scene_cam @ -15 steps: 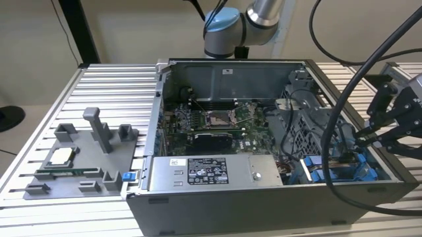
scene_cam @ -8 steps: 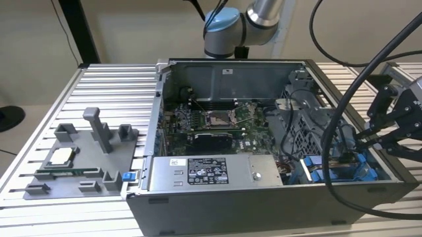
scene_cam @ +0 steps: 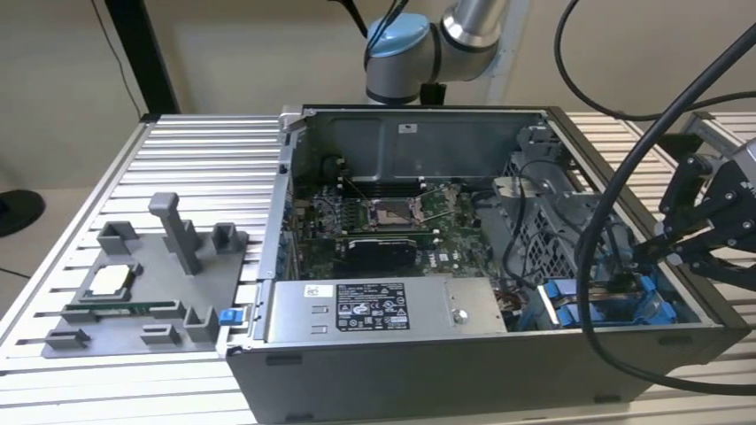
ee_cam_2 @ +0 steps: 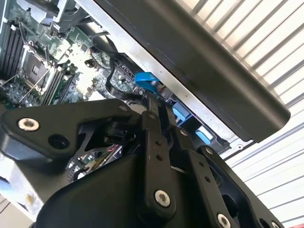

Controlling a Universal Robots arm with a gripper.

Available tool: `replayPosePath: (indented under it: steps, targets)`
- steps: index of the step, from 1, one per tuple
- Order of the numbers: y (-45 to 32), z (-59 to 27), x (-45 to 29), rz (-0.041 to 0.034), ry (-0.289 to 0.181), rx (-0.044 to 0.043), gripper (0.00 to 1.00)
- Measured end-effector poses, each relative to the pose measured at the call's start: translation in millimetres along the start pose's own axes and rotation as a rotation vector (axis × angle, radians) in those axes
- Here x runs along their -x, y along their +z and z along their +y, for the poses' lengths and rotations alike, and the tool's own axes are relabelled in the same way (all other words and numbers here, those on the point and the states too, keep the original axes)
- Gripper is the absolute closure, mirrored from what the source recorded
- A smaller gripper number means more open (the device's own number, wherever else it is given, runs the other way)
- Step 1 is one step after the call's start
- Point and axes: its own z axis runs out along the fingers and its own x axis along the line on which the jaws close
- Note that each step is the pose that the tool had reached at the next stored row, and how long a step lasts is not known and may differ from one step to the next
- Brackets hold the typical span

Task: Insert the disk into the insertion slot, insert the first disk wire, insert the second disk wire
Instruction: 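Insert the second disk wire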

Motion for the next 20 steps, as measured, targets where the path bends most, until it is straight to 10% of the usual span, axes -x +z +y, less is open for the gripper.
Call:
replayPosePath:
  steps: [14,15,20]
  targets:
    - [0.0,0.0,0.0,-0.0002,0.0,0.0,0.0]
    - [0.0,0.0,0.0,-0.0002,0.0,0.0,1.0]
    - [-2.6,0.6,1.0,-0.0001,0.0,-0.0001,1.0]
